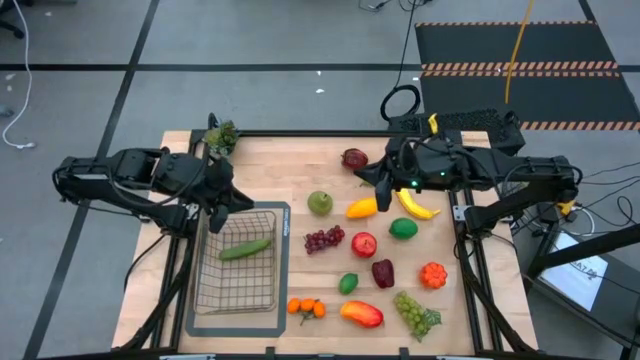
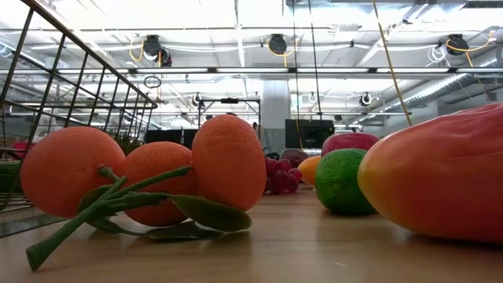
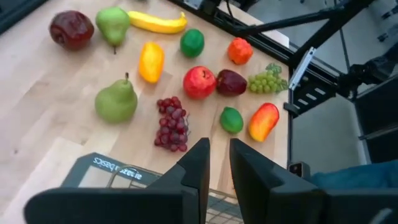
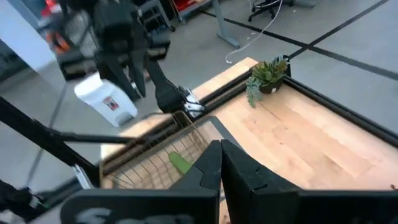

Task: Build produce basket
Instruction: Put the left green pear into the wire basket

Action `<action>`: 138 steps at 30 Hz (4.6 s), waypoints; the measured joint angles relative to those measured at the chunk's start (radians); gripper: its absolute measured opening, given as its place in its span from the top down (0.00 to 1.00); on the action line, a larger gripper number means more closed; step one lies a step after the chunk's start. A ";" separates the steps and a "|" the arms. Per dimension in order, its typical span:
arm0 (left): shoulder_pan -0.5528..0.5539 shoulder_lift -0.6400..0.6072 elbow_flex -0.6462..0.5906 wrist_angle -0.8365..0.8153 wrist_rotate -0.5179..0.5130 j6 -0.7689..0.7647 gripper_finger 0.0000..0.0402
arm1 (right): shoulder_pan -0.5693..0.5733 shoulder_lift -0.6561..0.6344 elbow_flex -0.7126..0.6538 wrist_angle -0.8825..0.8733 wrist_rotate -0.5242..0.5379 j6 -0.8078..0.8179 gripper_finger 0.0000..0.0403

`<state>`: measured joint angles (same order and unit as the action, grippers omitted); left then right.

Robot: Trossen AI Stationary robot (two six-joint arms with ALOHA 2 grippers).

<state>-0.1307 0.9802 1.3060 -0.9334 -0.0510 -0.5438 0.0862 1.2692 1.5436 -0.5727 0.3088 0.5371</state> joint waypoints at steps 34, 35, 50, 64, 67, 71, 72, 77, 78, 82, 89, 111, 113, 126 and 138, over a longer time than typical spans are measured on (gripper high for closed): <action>0.001 0.002 0.000 0.012 -0.125 -0.144 0.87 | -0.260 0.131 -0.358 0.520 -0.654 -0.467 0.81; 0.001 0.002 0.000 0.012 -0.126 -0.146 0.87 | -0.260 0.130 -0.393 0.571 -0.655 -0.468 0.79; 0.001 0.004 0.000 0.011 -0.138 -0.151 0.87 | -0.323 0.162 -0.775 1.040 -0.598 -0.446 0.73; 0.001 0.055 0.000 0.009 -0.147 -0.142 0.87 | -0.382 0.370 -0.776 1.239 -0.602 -0.470 0.64; 0.001 0.065 0.000 0.011 -0.147 -0.143 0.87 | -0.387 0.406 -0.776 1.273 -0.602 -0.453 0.64; 0.001 0.073 0.000 0.012 -0.147 -0.147 0.87 | -0.387 0.438 -0.776 1.299 -0.611 -0.440 0.64; 0.001 0.074 0.000 0.012 -0.147 -0.147 0.87 | -0.386 0.446 -0.776 1.304 -0.627 -0.439 0.64; 0.001 0.073 0.000 0.012 -0.152 -0.146 0.87 | -0.384 0.471 -0.776 1.302 -0.656 -0.418 0.64; 0.001 0.074 0.000 0.011 -0.155 -0.146 0.87 | -0.382 0.476 -0.776 1.301 -0.655 -0.418 0.64; 0.001 0.074 0.000 0.011 -0.160 -0.146 0.87 | -0.379 0.491 -0.776 1.307 -0.653 -0.423 0.64; 0.006 0.074 0.000 0.011 -0.160 -0.140 0.87 | -0.379 0.514 -0.776 1.308 -0.652 -0.428 0.71; 0.076 0.074 0.000 0.011 -0.162 -0.063 0.87 | -0.379 0.505 -0.776 1.315 -0.653 -0.344 0.99; 0.076 0.074 0.000 0.011 -0.162 -0.063 0.87 | -0.379 0.489 -0.776 1.333 -0.655 -0.323 0.99; 0.076 0.074 0.000 0.011 -0.161 -0.063 0.87 | -0.379 0.270 -0.776 1.286 -0.659 -0.276 0.99; 0.076 0.097 0.000 0.082 -0.174 -0.037 0.77 | -0.379 0.012 -0.776 1.050 -0.681 -0.234 0.99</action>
<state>-0.0544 1.0773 1.3062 -0.8512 -0.2247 -0.5811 -0.2924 1.2811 0.7677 0.4771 -0.3721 0.3035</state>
